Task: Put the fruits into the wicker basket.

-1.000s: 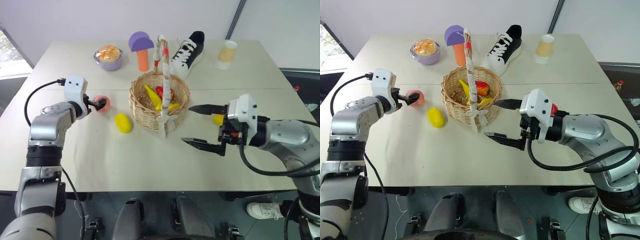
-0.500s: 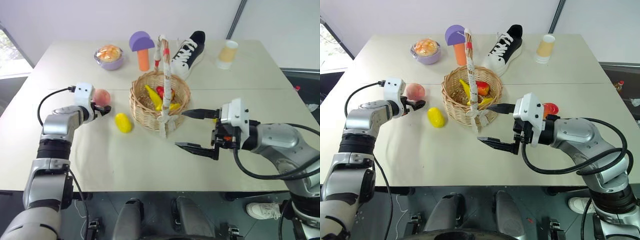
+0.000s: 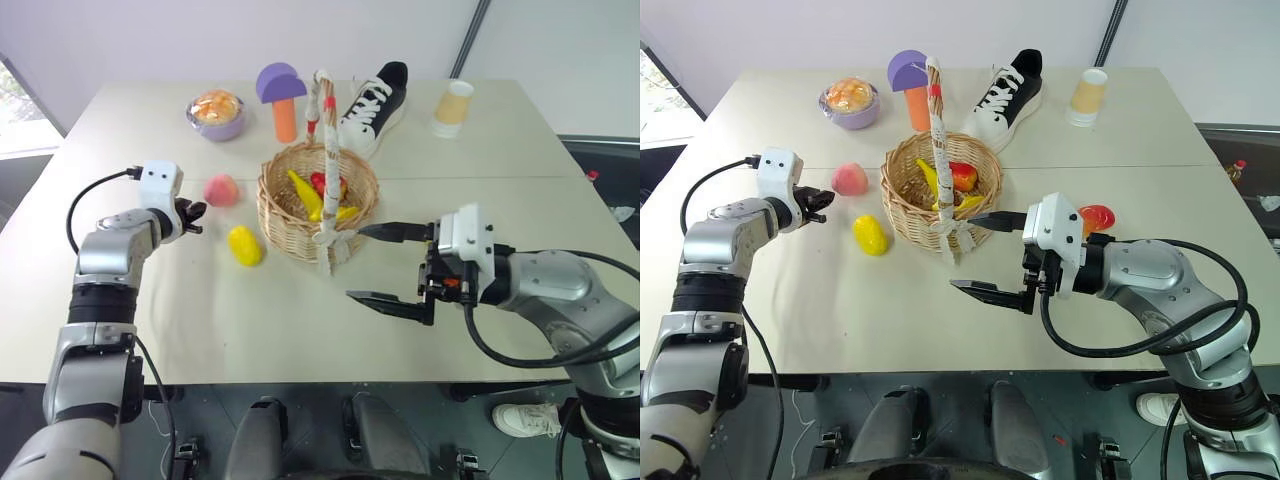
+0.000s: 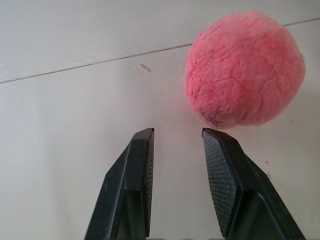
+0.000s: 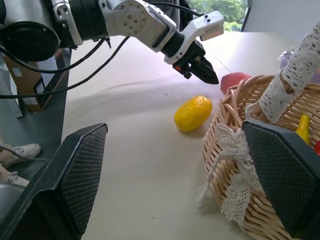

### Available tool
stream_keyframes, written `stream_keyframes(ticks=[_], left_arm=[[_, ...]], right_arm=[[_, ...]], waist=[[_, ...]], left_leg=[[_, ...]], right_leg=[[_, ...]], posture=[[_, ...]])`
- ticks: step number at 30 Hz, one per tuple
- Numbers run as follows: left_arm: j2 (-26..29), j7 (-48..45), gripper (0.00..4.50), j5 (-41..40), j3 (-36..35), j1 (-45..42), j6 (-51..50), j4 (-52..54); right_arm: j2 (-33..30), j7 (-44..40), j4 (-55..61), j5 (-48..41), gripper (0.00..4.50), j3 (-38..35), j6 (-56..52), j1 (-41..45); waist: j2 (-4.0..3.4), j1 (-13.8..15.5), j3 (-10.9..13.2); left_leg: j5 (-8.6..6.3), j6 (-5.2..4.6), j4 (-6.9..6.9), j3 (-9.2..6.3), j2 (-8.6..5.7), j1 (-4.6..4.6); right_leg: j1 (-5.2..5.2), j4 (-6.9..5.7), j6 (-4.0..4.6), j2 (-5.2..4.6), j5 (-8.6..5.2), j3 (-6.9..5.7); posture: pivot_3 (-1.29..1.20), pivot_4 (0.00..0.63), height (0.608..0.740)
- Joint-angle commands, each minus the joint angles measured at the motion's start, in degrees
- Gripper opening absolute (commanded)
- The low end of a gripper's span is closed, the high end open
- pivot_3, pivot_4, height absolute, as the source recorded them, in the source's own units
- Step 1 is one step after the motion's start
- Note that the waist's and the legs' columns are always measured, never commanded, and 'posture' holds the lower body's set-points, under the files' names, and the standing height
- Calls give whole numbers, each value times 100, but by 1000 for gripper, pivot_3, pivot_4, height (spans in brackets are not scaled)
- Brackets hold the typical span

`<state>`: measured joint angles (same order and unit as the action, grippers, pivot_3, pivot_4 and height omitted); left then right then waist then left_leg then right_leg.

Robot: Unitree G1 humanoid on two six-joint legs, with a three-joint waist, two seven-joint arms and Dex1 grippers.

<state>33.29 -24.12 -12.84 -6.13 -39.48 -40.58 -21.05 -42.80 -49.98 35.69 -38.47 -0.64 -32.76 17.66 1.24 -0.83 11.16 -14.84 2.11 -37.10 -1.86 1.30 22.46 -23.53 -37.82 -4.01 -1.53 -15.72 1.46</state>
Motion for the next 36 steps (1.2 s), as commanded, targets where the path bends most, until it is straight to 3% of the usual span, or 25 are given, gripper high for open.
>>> stream_keyframes(ticks=[1, 4, 10, 19, 36], left_arm=[[115, -175, 2882, -236, -311, 110, -125, 659], [152, -423, 4422, -455, -323, 239, -412, 1227], [204, -427, 4422, -425, -198, 326, -741, 1753], [-84, 48, 4422, 207, 126, -320, -121, 686], [-558, -148, 4422, 450, 458, -1207, 541, -1219]], right_arm=[[45, -45, 63, -23, 4500, -28, 121, 79], [51, -51, 50, -17, 4500, -25, 126, 94], [67, -60, 16, -3, 4500, 0, 118, 143], [121, -69, -76, 23, 4500, 89, 100, 314], [164, 103, -7, -1, 4500, 144, 32, 390]], waist=[[0, 1, 0], [0, 9, 0], [0, -3, 0], [0, 17, 0], [0, -10, 0]], left_leg=[[0, 0, 0, 1, 1, 0], [0, 0, -1, -1, 1, 1], [0, 0, -1, 0, 0, -1], [0, 0, -2, 1, -5, -2], [0, 0, -4, 1, -8, -3]], right_leg=[[0, 0, 0, 0, 0, 0], [0, 0, 0, -1, 0, 0], [1, 0, 0, 0, 0, 0], [1, -3, 0, -1, 0, 0], [0, -9, 0, 1, 0, 0]], posture=[[0, 150, 740], [0, 150, 740], [0, 150, 740], [0, 150, 740], [0, 150, 740]])
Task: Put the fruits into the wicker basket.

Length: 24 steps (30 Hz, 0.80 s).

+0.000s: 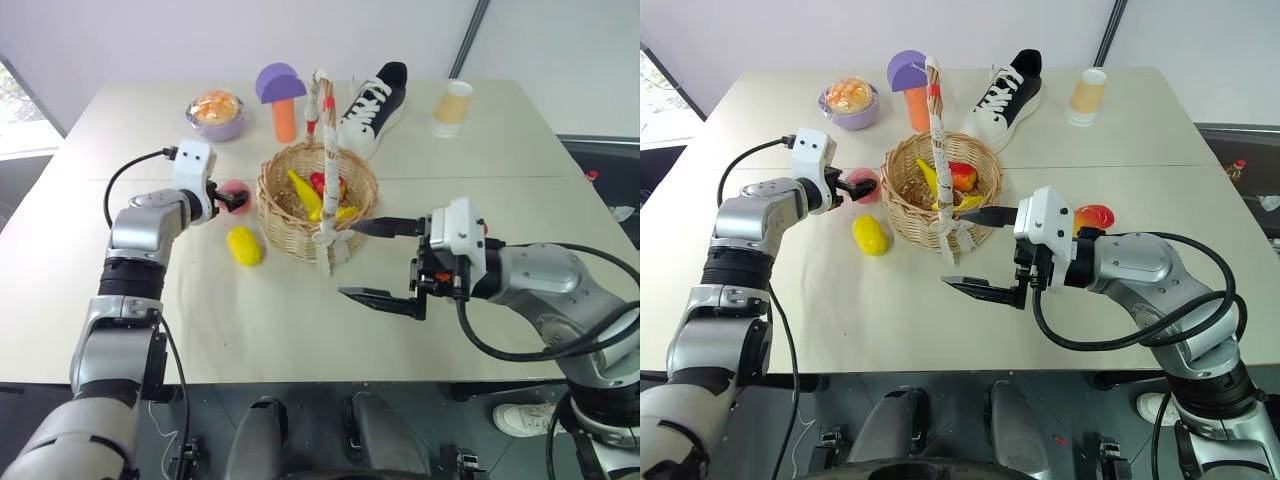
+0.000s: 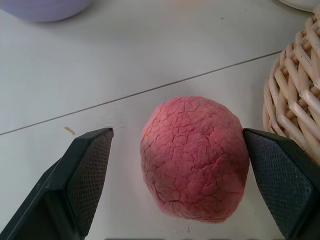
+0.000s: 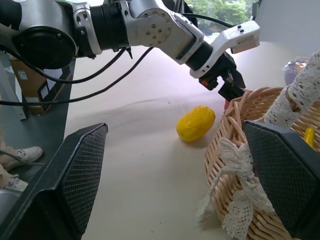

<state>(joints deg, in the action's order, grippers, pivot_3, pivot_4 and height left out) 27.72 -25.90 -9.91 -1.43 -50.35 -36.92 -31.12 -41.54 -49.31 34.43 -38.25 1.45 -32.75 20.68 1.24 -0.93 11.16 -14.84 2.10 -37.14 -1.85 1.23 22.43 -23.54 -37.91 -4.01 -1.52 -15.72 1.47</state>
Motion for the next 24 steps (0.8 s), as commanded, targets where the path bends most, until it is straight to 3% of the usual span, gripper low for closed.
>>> stream_keyframes(ticks=[1, 6, 9, 11, 19, 24], left_arm=[[-17, 33, 4422, 154, -23, -139, 220, -267], [-40, -42, 4422, 82, -81, -156, 213, -378], [-38, -28, 3590, 63, -115, -143, 215, -388], [-18, 2, 2671, 90, -109, -138, 210, -384], [279, 105, 2671, 132, -261, 119, 372, 55], [672, -386, 2671, -528, -840, 605, 328, 1776]], right_arm=[[41, 45, 121, -24, 4500, -64, 31, 88], [48, 86, 144, -34, 4500, -59, 29, 95], [51, 92, 141, -33, 4500, -58, 39, 97], [56, 92, 134, -30, 4500, -50, 43, 107], [87, 81, 109, 2, 4500, -26, 60, 154], [37, 75, 89, 4, 4500, -95, 58, 136]], waist=[[0, 0, 0], [0, -11, 0], [0, -12, 0], [0, -11, 0], [0, -30, 0], [1, -7, 1]], left_leg=[[0, 0, 0, 0, 0, 0], [0, 0, 0, 0, 0, -1], [0, 0, 0, 0, 0, -1], [0, 0, 0, 0, 0, -1], [0, 0, 0, 0, 1, -1], [0, 1, 1, 1, 11, 5]], right_leg=[[0, 0, 0, 0, 0, 0], [0, -2, 0, 0, 0, 0], [0, -2, 0, 0, 0, 0], [0, -2, 0, 0, 0, 1], [-1, -3, 0, 0, 0, 1], [-11, -7, 0, 0, 0, 2]], posture=[[0, 150, 740], [0, 150, 740], [0, 150, 740], [0, 150, 740], [0, 150, 740], [0, 150, 740]])
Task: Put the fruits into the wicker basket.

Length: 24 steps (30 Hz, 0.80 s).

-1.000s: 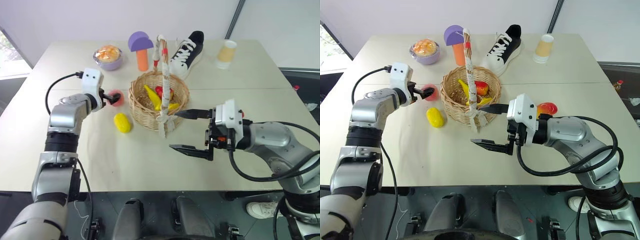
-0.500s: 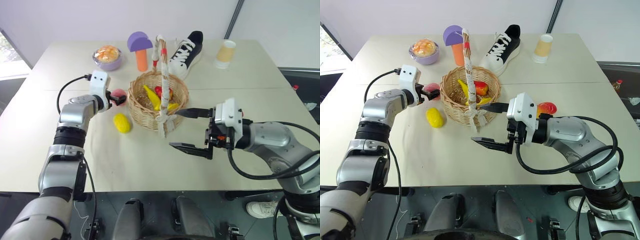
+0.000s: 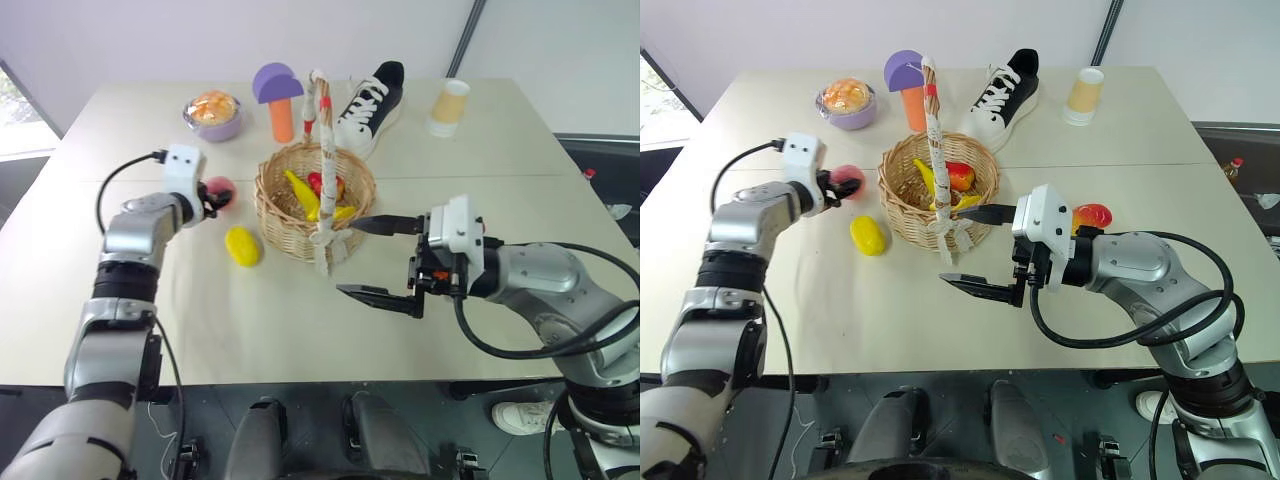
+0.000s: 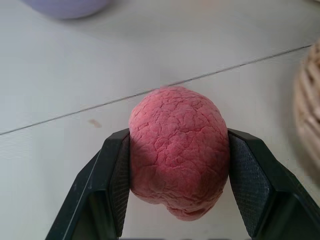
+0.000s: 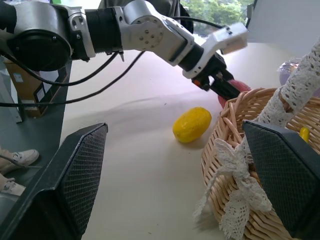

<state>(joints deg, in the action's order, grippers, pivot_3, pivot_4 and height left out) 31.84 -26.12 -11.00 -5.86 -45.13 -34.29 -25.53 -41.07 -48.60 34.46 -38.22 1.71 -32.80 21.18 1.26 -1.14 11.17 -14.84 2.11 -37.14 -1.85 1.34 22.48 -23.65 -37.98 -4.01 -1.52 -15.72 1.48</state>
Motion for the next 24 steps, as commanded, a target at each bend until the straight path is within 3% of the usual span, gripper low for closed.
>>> stream_keyframes(ticks=[1, 7, 14, 19, 24], left_arm=[[337, -567, 2671, -610, -474, 206, 13, 1685], [408, -1132, 2671, -1215, -143, 279, -603, 3192], [-257, -1105, 2671, -801, 798, -321, -497, 2542], [-423, -1272, 4461, -1054, 550, -365, -349, 2353], [-9, -1202, 4461, -1354, -145, -81, -648, 2680]], right_arm=[[-22, -6, 68, 18, 4500, -127, 76, 78], [-6, -80, -59, 119, 4500, -118, 158, 88], [70, -81, -108, 221, 4500, -76, 249, 109], [46, -3, 16, 215, 4500, -154, 211, -20], [-10, 38, 87, 181, 4500, -248, 192, -121]], waist=[[0, 26, 0], [0, 84, 0], [1, -7, 1], [0, -22, 2], [-1, -12, 2]], left_leg=[[0, 0, -1, 0, 7, 1], [0, 1, -1, -2, -4, -3], [-1, -2, -4, -2, -22, -4], [-1, -3, 1, -3, -4, -5], [-1, -3, 0, 0, -3, -5]], right_leg=[[0, 0, 0, -2, 0, 0], [16, 8, 0, -14, 0, -2], [13, 7, -1, -4, -1, 3], [3, 0, 1, 13, -2, 4], [3, 0, 1, 10, -2, 5]], posture=[[0, 150, 740], [0, 150, 740], [0, 150, 740], [0, 150, 740], [0, 150, 740]])
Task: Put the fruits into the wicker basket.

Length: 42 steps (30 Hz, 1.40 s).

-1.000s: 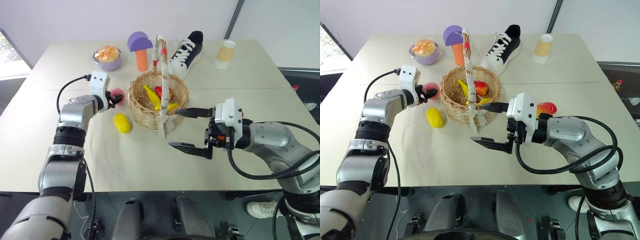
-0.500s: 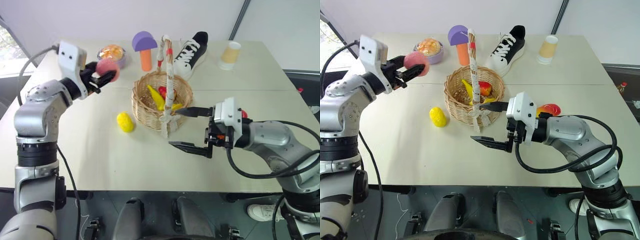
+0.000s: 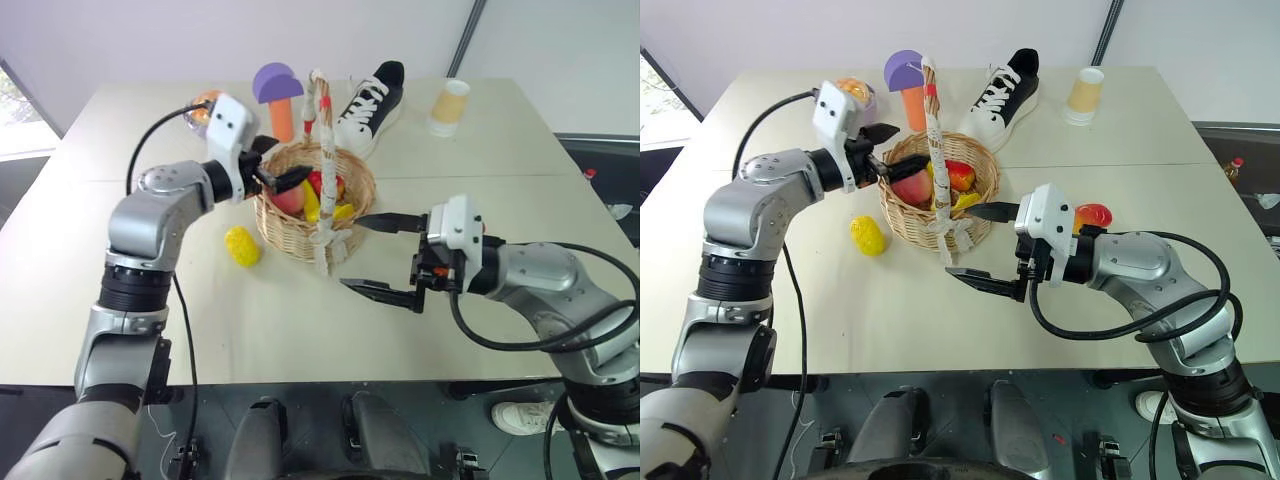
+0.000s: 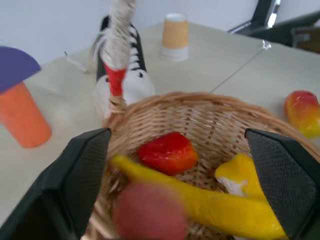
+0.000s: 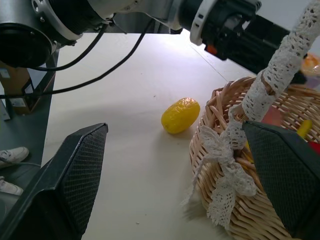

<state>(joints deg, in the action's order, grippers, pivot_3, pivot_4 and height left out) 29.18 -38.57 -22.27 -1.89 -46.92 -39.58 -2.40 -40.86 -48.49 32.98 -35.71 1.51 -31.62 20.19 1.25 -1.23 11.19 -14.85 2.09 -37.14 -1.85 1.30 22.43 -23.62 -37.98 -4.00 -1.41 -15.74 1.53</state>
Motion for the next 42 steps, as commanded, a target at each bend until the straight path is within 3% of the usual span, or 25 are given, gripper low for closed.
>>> stream_keyframes(ticks=[1, 7, 9, 13, 16, 19, 25, 36, 39, 42], left_arm=[[457, -40, 4461, -324, -730, 328, -209, 544], [1374, -181, 4461, -710, -1549, 1506, -787, 1176], [1395, 248, 4461, -884, -1780, 1750, -1632, 1445], [1032, 774, 4461, -1370, -2089, 1987, -2636, 2032], [110, 1649, 4461, -1626, -2575, 1961, -3856, 2245], [-425, 2176, 4461, -1540, -2934, 1856, -4590, 2263], [-752, 2536, 4461, -1399, -2771, 1750, -5093, 2397], [-1426, 3001, 4461, -916, -2830, 1160, -5234, 1704], [-1407, 3015, 3674, -828, -2673, 1181, -5169, 1672], [-1406, 3015, 2250, -767, -2634, 1163, -5154, 1663]], right_arm=[[-46, 18, 236, -77, 4500, -252, 77, -38], [-63, -119, 146, -77, 4500, -237, 122, -50], [-27, -197, 59, -64, 4500, -176, 152, 29], [14, -309, -51, -47, 4500, -125, 179, 137], [24, -458, -163, -39, 4500, -47, 213, 252], [29, -530, -222, -30, 4500, -20, 232, 322], [52, -581, -238, -23, 4500, 5, 220, 409], [163, -457, -98, -5, 4500, 25, 167, 316], [170, -417, -52, -6, 4500, 12, 160, 279], [174, -393, -32, -9, 4500, 3, 152, 257]], waist=[[-1, -6, 0], [-1, 28, 1], [2, 64, 1], [3, 61, 1], [3, 52, 1], [6, 13, 1], [7, 31, 2], [8, 24, 1], [8, 30, 1], [8, 39, 1]], left_leg=[[0, 0, 0, 0, 2, 0], [0, 1, 0, 1, 21, -2], [0, 1, -3, -1, 19, -1], [-1, 0, -4, -1, 10, 0], [-1, 0, -5, -2, 11, 0], [-1, 0, -8, -1, 4, -3], [0, 1, -3, -3, 8, -5], [0, 3, -3, -3, -4, -4], [0, 3, -3, -4, -3, -4], [1, 3, -3, -4, -5, -4]], right_leg=[[-1, 0, 0, 0, 0, 0], [0, 0, 1, -2, 0, -2], [6, 1, 1, -5, 0, -5], [12, 6, -2, -15, 0, -5], [12, 6, -2, -15, 0, -5], [12, 2, -2, -8, 0, -5], [8, -1, 0, -3, 0, -5], [8, 0, -1, -9, 0, -5], [8, 0, -1, -10, 0, -4], [9, 0, -1, -12, 0, -4]], posture=[[0, 150, 740], [0, 150, 740], [0, 150, 740], [0, 150, 740], [0, 150, 740], [0, 150, 740], [0, 150, 740], [0, 150, 740], [0, 150, 740], [0, 150, 740]])
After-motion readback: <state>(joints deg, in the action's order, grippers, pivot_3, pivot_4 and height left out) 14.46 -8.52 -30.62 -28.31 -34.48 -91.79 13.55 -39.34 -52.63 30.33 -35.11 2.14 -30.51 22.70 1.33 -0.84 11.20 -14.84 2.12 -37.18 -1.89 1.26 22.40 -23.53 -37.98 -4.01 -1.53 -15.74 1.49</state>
